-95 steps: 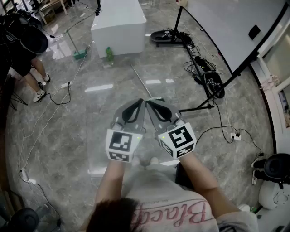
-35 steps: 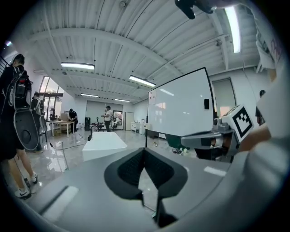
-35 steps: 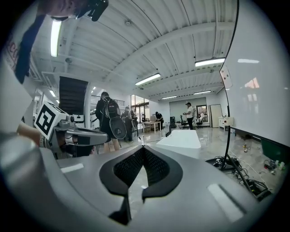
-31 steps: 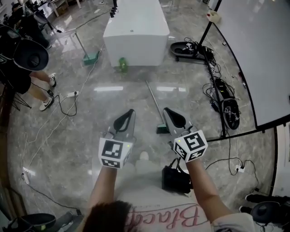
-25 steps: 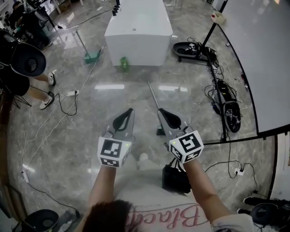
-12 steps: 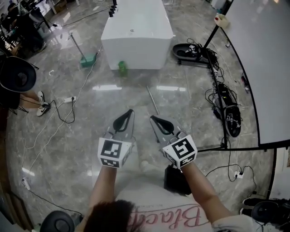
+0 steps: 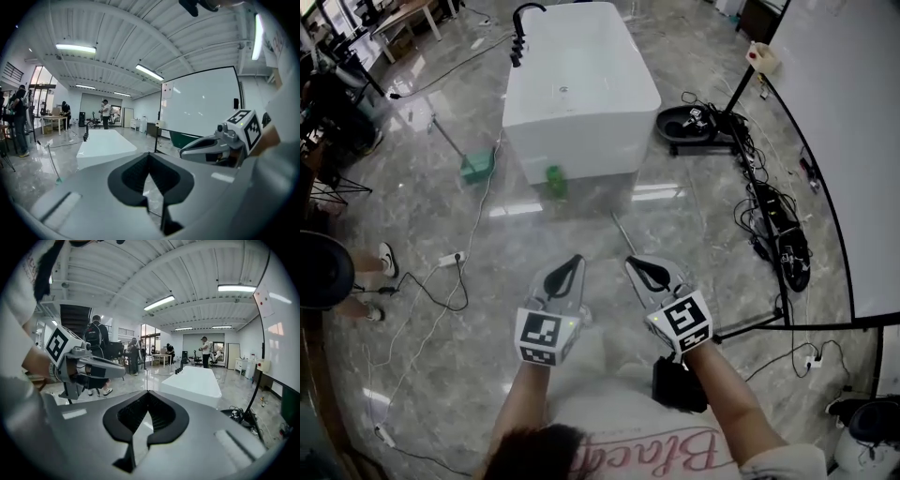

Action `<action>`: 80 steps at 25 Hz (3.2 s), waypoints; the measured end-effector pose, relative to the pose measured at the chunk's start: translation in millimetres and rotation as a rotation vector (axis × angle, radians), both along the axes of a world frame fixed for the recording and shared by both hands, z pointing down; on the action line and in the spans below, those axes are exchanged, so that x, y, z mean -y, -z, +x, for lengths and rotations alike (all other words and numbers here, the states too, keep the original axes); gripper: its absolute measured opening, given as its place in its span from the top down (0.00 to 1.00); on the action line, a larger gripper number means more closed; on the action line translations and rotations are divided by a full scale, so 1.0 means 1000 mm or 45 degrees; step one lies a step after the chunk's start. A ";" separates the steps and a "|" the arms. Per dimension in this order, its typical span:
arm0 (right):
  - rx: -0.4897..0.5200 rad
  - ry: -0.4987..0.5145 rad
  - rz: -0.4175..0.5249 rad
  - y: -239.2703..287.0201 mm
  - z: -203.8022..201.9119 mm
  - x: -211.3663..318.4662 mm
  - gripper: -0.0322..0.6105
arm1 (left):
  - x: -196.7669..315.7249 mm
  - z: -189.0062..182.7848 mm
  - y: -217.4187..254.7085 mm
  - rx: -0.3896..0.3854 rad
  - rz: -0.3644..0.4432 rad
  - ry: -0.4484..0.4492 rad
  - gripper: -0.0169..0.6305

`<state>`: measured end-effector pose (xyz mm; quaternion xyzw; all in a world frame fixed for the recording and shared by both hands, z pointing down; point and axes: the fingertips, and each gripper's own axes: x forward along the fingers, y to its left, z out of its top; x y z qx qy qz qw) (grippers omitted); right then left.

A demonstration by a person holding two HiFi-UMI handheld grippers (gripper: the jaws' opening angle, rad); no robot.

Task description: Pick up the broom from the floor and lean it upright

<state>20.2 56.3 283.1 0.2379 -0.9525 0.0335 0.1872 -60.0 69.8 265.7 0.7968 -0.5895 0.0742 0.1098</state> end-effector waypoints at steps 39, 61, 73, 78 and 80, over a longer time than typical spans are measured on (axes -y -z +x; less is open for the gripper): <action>-0.242 -0.142 -0.399 -0.298 -0.044 0.236 0.95 | 0.264 -0.024 -0.264 0.032 -0.418 -0.376 0.97; -0.754 -0.384 -0.832 -0.624 -0.017 0.280 0.83 | 0.296 -0.043 -0.497 0.019 -0.715 -0.489 0.97; -0.974 -0.419 -0.971 -0.734 0.004 0.273 0.82 | 0.319 -0.018 -0.604 0.089 -0.852 -0.588 0.97; -1.012 -0.410 -0.963 -0.752 0.008 0.273 0.80 | 0.334 -0.006 -0.632 0.100 -0.905 -0.574 0.97; -1.012 -0.406 -0.943 -0.757 0.007 0.273 0.81 | 0.342 -0.004 -0.633 0.083 -0.895 -0.554 0.97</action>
